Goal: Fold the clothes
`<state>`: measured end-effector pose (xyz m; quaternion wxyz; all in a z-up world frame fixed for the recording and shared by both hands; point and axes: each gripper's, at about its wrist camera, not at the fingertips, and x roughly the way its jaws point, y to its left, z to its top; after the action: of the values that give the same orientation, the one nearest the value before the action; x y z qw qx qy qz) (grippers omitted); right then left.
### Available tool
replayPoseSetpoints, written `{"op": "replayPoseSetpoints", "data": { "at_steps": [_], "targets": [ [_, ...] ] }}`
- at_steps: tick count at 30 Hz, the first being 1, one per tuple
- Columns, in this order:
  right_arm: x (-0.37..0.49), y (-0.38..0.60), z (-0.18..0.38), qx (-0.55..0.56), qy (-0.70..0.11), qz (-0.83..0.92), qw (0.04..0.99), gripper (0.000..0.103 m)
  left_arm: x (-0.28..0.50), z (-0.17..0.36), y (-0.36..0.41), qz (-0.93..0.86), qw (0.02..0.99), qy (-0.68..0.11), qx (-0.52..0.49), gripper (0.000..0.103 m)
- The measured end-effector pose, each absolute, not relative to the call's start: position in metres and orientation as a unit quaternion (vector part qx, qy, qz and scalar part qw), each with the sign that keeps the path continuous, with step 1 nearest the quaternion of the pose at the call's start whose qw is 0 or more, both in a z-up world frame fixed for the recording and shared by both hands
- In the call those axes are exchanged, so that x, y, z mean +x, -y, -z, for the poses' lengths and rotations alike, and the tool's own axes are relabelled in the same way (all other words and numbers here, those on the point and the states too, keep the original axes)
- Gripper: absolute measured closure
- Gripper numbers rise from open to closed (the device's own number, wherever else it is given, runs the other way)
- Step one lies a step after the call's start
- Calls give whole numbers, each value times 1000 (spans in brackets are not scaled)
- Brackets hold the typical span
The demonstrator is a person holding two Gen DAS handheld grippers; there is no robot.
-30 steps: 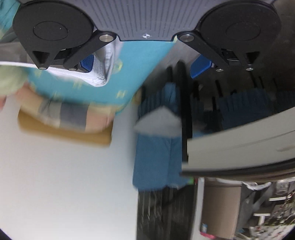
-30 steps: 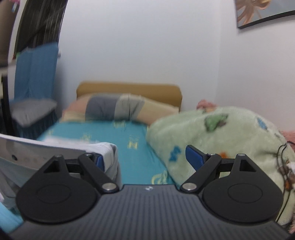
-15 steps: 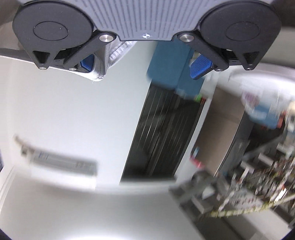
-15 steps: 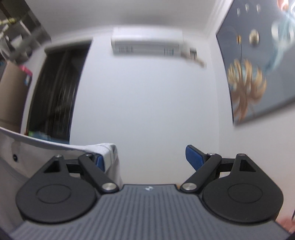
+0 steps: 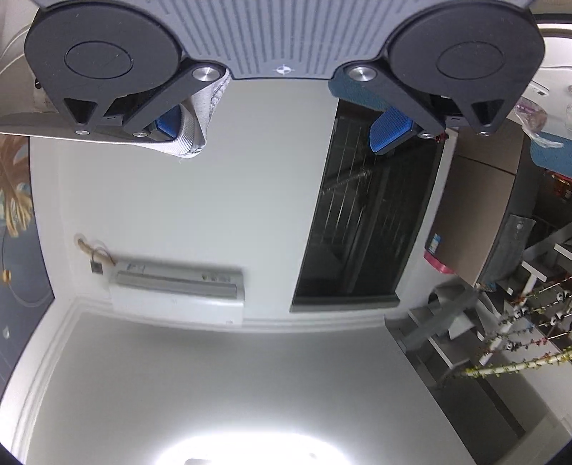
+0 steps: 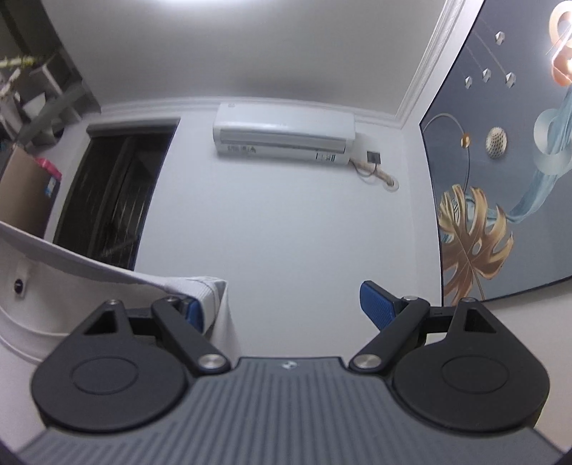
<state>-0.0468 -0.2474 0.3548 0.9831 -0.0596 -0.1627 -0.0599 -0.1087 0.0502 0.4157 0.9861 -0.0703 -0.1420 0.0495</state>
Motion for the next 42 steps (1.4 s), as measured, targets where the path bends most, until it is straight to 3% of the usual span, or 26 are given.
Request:
{"op": "replayPoseSetpoints", "data": {
  "at_steps": [4,14,21,28,35,42],
  "targets": [
    [13,252,-307,-68,107,65,990,16,-22,-357,-62,-42,992,90,-72,0],
    [279,253,-155,-80,-76,91,990,16,261,-176,-46,-72,997,-38,-6,0],
    [463,248,-6,-84,-133,95,983,16,470,14,-53,-107,982,-154,-24,0],
    [564,238,121,-86,-246,54,964,16,571,171,-66,-108,954,-279,-1,0],
    [610,242,161,8,-401,-83,912,16,604,215,-71,0,901,-433,-12,1],
    [552,240,118,48,-361,-93,927,17,562,182,-74,12,914,-404,-18,0]
  ]
}}
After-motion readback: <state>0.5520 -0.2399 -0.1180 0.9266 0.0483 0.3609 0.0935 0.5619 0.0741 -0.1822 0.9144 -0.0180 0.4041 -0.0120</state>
